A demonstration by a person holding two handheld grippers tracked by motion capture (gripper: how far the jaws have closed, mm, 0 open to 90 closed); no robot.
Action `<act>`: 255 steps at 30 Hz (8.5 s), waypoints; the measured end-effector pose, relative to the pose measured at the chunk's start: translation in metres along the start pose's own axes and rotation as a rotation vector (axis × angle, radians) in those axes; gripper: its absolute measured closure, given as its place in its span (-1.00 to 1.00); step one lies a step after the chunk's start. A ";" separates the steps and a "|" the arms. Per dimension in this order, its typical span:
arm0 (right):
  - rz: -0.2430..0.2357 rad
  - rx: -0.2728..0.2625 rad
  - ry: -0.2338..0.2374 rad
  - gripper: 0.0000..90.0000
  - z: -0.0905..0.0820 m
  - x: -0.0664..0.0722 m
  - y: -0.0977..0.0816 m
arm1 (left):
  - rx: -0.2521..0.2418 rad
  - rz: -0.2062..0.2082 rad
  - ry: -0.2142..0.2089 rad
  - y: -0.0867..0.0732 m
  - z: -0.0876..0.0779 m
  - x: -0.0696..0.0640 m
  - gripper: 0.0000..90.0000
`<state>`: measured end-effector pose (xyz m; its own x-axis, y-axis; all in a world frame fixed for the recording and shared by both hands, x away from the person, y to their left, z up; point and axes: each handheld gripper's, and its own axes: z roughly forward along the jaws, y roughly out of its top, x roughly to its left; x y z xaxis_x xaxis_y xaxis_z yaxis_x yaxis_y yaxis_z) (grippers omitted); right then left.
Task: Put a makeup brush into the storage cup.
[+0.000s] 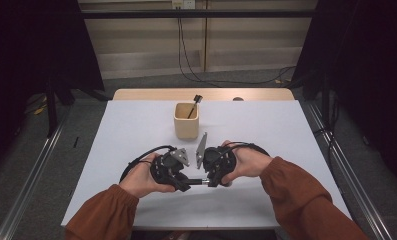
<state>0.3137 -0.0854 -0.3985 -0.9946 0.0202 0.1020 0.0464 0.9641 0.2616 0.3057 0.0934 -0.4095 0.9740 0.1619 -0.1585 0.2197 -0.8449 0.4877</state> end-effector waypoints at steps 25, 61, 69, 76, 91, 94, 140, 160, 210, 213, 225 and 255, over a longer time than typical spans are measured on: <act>-0.031 -0.049 -0.020 0.40 0.002 -0.002 -0.010 | -0.004 0.033 -0.021 -0.002 0.011 0.002 0.66; 0.238 -0.275 -0.115 -0.94 -0.012 -0.007 -0.060 | -0.112 -0.099 0.064 -0.044 -0.018 0.012 0.65; 0.283 -0.302 -0.119 -0.91 -0.010 -0.005 -0.071 | -0.166 -0.139 0.071 -0.056 -0.022 0.014 0.65; 0.316 -0.349 -0.140 -0.92 -0.010 -0.002 -0.086 | -0.243 -0.171 0.066 -0.064 -0.026 0.014 0.65; 0.380 -0.473 -0.170 -0.93 -0.010 0.007 -0.101 | -0.405 -0.194 0.083 -0.076 -0.025 0.013 0.65; 0.394 -0.515 -0.189 -0.93 -0.010 0.008 -0.104 | -0.434 -0.213 0.088 -0.077 -0.026 0.013 0.65; 0.433 -0.965 -0.325 -0.96 0.009 0.019 -0.098 | -0.709 -0.170 0.135 -0.057 -0.013 0.010 0.65; 0.363 -1.163 -0.226 -0.84 0.000 0.022 -0.078 | -0.761 -0.120 0.117 -0.039 -0.004 -0.004 0.65; 0.436 -1.251 -0.038 0.59 0.003 0.011 -0.085 | -0.721 -0.081 0.116 -0.034 0.014 -0.008 0.44; 0.440 -1.247 -0.051 0.59 0.002 0.010 -0.087 | -0.718 -0.095 0.137 -0.035 0.013 -0.007 0.33; 0.474 -1.224 -0.088 0.59 -0.003 0.008 -0.095 | -0.700 -0.160 0.206 -0.043 0.004 -0.005 -0.25; 0.441 -0.997 -0.058 0.59 -0.037 0.003 -0.090 | -0.706 -0.200 0.226 -0.042 -0.015 -0.008 -0.94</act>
<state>0.3102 -0.1815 -0.3861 -0.8737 0.3491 0.3388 0.4282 0.2214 0.8761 0.2892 0.1354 -0.4160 0.8830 0.4415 -0.1593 0.3019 -0.2744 0.9130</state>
